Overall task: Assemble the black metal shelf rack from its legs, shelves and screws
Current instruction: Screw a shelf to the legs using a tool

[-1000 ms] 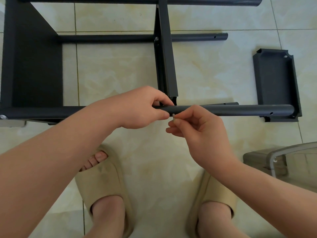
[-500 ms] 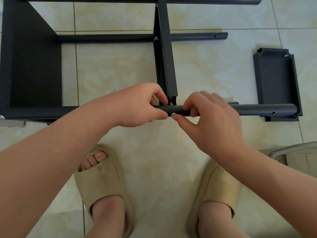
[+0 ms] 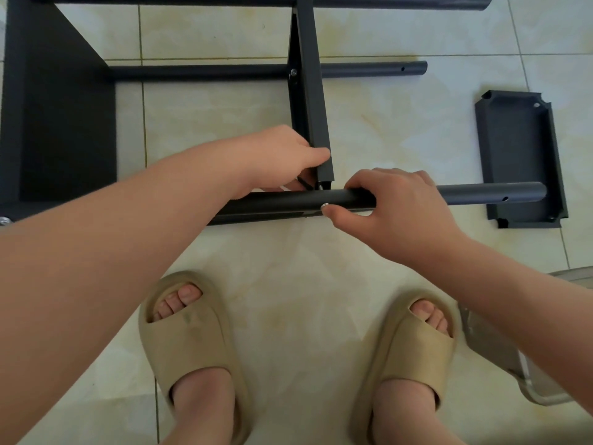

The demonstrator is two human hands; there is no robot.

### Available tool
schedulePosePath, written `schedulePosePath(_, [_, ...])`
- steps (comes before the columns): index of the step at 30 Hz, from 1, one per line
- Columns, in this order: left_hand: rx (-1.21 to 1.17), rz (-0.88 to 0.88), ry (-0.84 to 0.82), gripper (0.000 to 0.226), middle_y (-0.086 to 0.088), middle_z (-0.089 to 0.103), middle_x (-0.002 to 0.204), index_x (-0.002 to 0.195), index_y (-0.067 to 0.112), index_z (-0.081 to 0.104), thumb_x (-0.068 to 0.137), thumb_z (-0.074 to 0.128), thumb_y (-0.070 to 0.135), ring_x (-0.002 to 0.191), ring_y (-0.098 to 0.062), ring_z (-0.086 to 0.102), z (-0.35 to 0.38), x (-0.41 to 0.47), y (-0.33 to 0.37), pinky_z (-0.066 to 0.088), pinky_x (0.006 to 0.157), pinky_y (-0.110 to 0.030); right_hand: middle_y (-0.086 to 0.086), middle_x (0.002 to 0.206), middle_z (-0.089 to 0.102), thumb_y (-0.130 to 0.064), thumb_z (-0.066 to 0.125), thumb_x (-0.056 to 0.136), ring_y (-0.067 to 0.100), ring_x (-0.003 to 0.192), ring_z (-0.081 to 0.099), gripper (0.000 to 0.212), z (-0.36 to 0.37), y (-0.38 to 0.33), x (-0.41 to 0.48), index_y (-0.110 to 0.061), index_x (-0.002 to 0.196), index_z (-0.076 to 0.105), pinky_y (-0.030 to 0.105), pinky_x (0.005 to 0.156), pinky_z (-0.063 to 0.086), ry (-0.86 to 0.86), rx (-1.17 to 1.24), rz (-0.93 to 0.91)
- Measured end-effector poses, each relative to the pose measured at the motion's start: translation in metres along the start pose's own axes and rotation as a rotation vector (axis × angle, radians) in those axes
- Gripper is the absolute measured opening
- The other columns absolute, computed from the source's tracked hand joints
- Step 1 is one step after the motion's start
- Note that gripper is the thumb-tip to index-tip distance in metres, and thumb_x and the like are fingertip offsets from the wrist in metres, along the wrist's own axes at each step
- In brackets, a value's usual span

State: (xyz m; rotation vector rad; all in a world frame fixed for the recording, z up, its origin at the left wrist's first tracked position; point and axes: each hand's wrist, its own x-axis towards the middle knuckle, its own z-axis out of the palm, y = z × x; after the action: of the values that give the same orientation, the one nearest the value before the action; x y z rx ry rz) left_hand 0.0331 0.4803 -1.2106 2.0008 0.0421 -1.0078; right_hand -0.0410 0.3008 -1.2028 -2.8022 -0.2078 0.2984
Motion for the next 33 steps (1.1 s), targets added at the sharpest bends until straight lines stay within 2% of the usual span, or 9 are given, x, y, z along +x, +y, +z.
schedulePosePath(3, [-0.016,0.017,-0.007,0.028,0.010,0.069,0.061,0.082,0.015,0.065,0.100,0.057,0.035,0.052,0.000,0.064,0.001,0.005,-0.002,0.043,0.045,-0.012,-0.010,0.081,0.058,-0.066,0.049,0.083,0.016,0.081,0.052,0.046,0.004,0.003,0.002,-0.025,0.096,0.067,0.033,0.085,0.030,0.005,0.007,-0.012])
schedulePosePath(7, [-0.001,0.014,0.015,0.029,0.008,0.075,0.077,0.092,0.015,0.070,0.098,0.058,0.040,0.071,-0.010,0.068,0.001,0.006,-0.006,0.046,0.060,-0.021,-0.010,0.081,0.058,-0.068,0.045,0.082,0.016,0.084,0.051,0.051,0.008,0.006,0.005,-0.025,0.097,0.067,0.033,0.087,0.030,0.004,-0.005,-0.031])
schedulePosePath(11, [-0.009,0.018,0.013,0.032,0.000,0.076,0.093,0.098,0.012,0.071,0.099,0.057,0.041,0.097,-0.024,0.070,0.002,0.004,-0.006,0.053,0.092,-0.038,-0.010,0.080,0.059,-0.069,0.046,0.081,0.016,0.083,0.050,0.050,0.007,0.008,0.006,-0.025,0.094,0.067,0.033,0.086,0.028,0.027,0.005,-0.042])
schedulePosePath(13, [0.007,0.017,0.016,0.034,-0.004,0.076,0.098,0.101,0.010,0.070,0.099,0.057,0.041,0.101,-0.029,0.069,0.002,0.003,-0.005,0.051,0.099,-0.045,-0.009,0.081,0.059,-0.068,0.051,0.082,0.016,0.083,0.049,0.047,0.007,0.009,0.006,-0.025,0.094,0.067,0.033,0.086,0.027,0.050,0.019,-0.036])
schedulePosePath(18, [0.024,0.001,0.003,0.034,0.000,0.076,0.097,0.102,0.014,0.071,0.098,0.056,0.044,0.098,-0.026,0.069,0.000,0.002,-0.004,0.051,0.099,-0.043,-0.010,0.081,0.059,-0.070,0.049,0.081,0.014,0.084,0.049,0.048,0.007,0.010,0.007,-0.027,0.093,0.066,0.032,0.087,0.026,0.024,0.009,-0.025])
schedulePosePath(23, [0.021,0.003,0.007,0.030,0.003,0.076,0.093,0.097,0.017,0.070,0.098,0.056,0.044,0.081,-0.019,0.066,-0.001,0.004,-0.005,0.051,0.083,-0.034,-0.010,0.082,0.060,-0.071,0.046,0.081,0.015,0.086,0.051,0.050,0.006,0.011,0.009,-0.028,0.094,0.067,0.034,0.089,0.028,-0.002,-0.006,-0.002])
schedulePosePath(25, [0.034,0.007,0.006,0.032,0.001,0.076,0.095,0.099,0.016,0.070,0.098,0.056,0.045,0.085,-0.021,0.066,-0.001,0.004,-0.006,0.052,0.088,-0.036,-0.010,0.082,0.060,-0.071,0.047,0.082,0.016,0.086,0.051,0.049,0.007,0.012,0.011,-0.029,0.095,0.067,0.035,0.090,0.030,-0.018,-0.014,0.004])
schedulePosePath(29, [0.035,0.012,0.003,0.037,-0.008,0.075,0.105,0.108,0.011,0.070,0.098,0.057,0.044,0.108,-0.029,0.066,-0.003,0.004,-0.006,0.048,0.103,-0.046,-0.011,0.083,0.058,-0.071,0.047,0.084,0.015,0.087,0.050,0.047,0.008,0.014,0.017,-0.030,0.097,0.067,0.035,0.092,0.029,-0.028,-0.031,0.002])
schedulePosePath(33, [0.032,0.013,0.022,0.038,-0.011,0.074,0.109,0.110,0.009,0.070,0.098,0.058,0.044,0.112,-0.030,0.065,-0.004,0.006,-0.007,0.046,0.105,-0.046,-0.011,0.087,0.059,-0.066,0.051,0.090,0.018,0.090,0.052,0.042,0.012,0.015,0.017,-0.029,0.101,0.068,0.037,0.096,0.026,-0.007,-0.044,-0.043])
